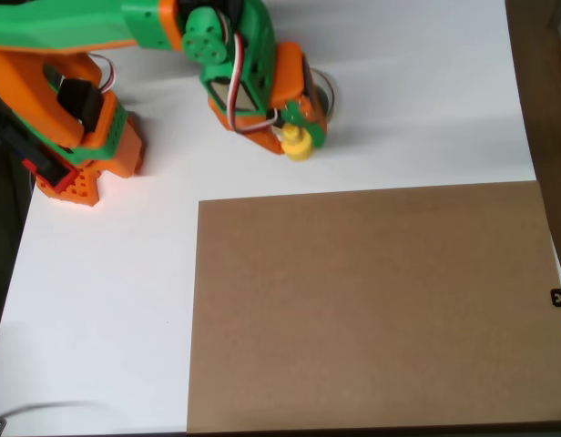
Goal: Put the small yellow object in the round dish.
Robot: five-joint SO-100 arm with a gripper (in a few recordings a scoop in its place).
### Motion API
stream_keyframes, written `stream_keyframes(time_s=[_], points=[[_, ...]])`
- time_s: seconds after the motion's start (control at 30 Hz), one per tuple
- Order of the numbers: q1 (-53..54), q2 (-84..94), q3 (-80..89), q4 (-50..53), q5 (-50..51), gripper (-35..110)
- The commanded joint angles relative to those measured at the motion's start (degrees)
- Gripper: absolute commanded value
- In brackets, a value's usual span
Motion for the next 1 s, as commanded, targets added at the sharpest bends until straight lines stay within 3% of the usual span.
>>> stream_keyframes(time_s=[0.0, 0.4, 0.97], points=[[-5.54, 6.59, 2.11, 0.09, -0.09, 0], [-21.71, 10.90, 8.09, -4.13, 4.48, 0], [-25.75, 9.40, 22.68, -20.74, 5.89, 0]])
